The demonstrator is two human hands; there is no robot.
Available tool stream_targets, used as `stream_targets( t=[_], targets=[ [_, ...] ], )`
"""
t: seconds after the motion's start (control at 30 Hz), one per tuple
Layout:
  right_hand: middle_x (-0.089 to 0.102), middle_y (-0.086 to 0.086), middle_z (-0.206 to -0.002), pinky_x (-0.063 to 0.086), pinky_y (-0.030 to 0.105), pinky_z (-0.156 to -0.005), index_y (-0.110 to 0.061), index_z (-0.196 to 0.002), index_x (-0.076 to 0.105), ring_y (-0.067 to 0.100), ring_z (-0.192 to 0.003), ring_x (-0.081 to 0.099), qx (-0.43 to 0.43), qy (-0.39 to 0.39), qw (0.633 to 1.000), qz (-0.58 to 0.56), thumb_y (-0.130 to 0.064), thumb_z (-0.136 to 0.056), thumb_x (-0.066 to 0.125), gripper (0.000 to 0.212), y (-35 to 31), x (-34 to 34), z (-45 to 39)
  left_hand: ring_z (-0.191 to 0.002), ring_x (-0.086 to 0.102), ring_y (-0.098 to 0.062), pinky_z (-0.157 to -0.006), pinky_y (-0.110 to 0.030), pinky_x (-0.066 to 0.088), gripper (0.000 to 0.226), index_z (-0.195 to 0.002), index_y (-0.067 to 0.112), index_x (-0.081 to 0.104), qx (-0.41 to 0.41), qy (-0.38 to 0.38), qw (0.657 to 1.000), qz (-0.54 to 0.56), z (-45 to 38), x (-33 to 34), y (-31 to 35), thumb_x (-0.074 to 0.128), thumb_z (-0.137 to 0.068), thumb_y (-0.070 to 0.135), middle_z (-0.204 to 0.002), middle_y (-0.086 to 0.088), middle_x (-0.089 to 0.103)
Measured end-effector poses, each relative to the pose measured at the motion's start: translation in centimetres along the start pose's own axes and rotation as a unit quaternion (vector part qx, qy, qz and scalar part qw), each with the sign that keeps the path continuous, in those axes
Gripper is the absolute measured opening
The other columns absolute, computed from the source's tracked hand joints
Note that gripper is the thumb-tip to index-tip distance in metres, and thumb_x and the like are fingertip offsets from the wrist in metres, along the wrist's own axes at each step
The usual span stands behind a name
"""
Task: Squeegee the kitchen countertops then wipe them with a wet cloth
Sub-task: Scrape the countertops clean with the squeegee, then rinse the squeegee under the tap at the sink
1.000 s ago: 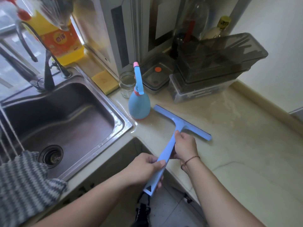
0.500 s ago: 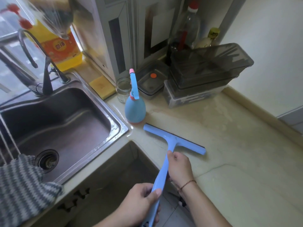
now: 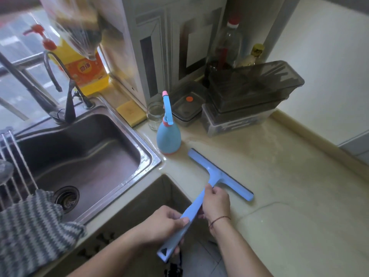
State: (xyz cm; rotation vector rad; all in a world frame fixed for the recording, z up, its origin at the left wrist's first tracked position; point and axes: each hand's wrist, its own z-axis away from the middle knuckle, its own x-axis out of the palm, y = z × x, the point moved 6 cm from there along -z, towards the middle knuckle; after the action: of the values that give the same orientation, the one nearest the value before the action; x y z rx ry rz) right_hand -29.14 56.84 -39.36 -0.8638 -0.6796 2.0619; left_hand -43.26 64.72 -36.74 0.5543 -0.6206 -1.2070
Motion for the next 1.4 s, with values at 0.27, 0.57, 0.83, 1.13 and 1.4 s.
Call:
stream_targets(
  t=[0.27, 0.57, 0.83, 1.13, 1.4],
  targets=[
    [0.059, 0.012, -0.064, 0.054, 0.050, -0.061, -0.009, -0.064, 0.056, 0.036, -0.063, 0.062, -0.068, -0.022, 0.997, -0.026, -0.036, -0.095, 0.049, 0.042, 0.6, -2.7, 0.9, -0.057, 0.053, -0.019, -0.053, -0.024, 0.041, 0.047, -0.080, 0.009, 0.057, 0.045, 0.040, 0.993, -0.102, 3.9, 2.2, 2.3, 0.054, -0.087, 0.055, -0.071, -0.008, 0.056],
    [0.062, -0.012, -0.049, 0.041, 0.013, -0.053, -0.023, -0.071, 0.061, 0.002, -0.049, 0.056, -0.368, -0.212, 0.902, 0.079, -0.039, -0.085, 0.065, 0.022, -6.3, 5.9, 17.7, -0.055, 0.058, -0.008, -0.051, -0.017, 0.043, 0.027, -0.091, 0.003, 0.062, 0.183, 0.256, 0.931, 0.182, 13.9, -5.0, 4.1, 0.054, -0.098, 0.027, -0.069, -0.005, 0.066],
    [0.072, -0.008, -0.069, 0.055, 0.027, -0.067, -0.042, -0.073, 0.069, 0.004, -0.063, 0.067, -0.403, -0.416, 0.782, 0.231, -0.060, -0.072, 0.057, 0.022, -7.7, 20.0, 22.1, -0.054, 0.050, -0.023, -0.054, -0.030, 0.041, 0.020, -0.084, -0.001, 0.054, 0.192, 0.328, 0.787, 0.485, 18.9, -16.7, -3.8, 0.056, -0.089, 0.018, -0.067, -0.018, 0.056],
    [0.061, 0.013, -0.069, 0.041, 0.019, -0.035, 0.003, -0.106, 0.062, 0.012, -0.036, 0.051, -0.247, -0.263, 0.921, 0.149, -0.007, -0.093, 0.059, 0.016, -18.2, 29.4, 7.5, -0.041, 0.044, -0.009, -0.046, -0.023, 0.031, 0.025, -0.072, 0.016, 0.060, 0.167, 0.517, 0.821, 0.175, 22.4, -26.0, -9.2, 0.059, -0.094, 0.027, -0.052, 0.005, 0.054],
    [0.060, 0.011, -0.102, 0.049, 0.022, -0.036, -0.006, -0.115, 0.049, 0.011, -0.046, 0.065, -0.303, -0.265, 0.909, 0.108, -0.032, -0.101, 0.046, 0.030, -27.7, 42.1, 3.0, -0.043, 0.047, -0.008, -0.048, -0.021, 0.034, 0.033, -0.060, 0.019, 0.058, 0.140, 0.523, 0.828, 0.148, 21.7, -27.6, -7.8, 0.061, -0.093, 0.027, -0.051, 0.004, 0.057]
  ],
)
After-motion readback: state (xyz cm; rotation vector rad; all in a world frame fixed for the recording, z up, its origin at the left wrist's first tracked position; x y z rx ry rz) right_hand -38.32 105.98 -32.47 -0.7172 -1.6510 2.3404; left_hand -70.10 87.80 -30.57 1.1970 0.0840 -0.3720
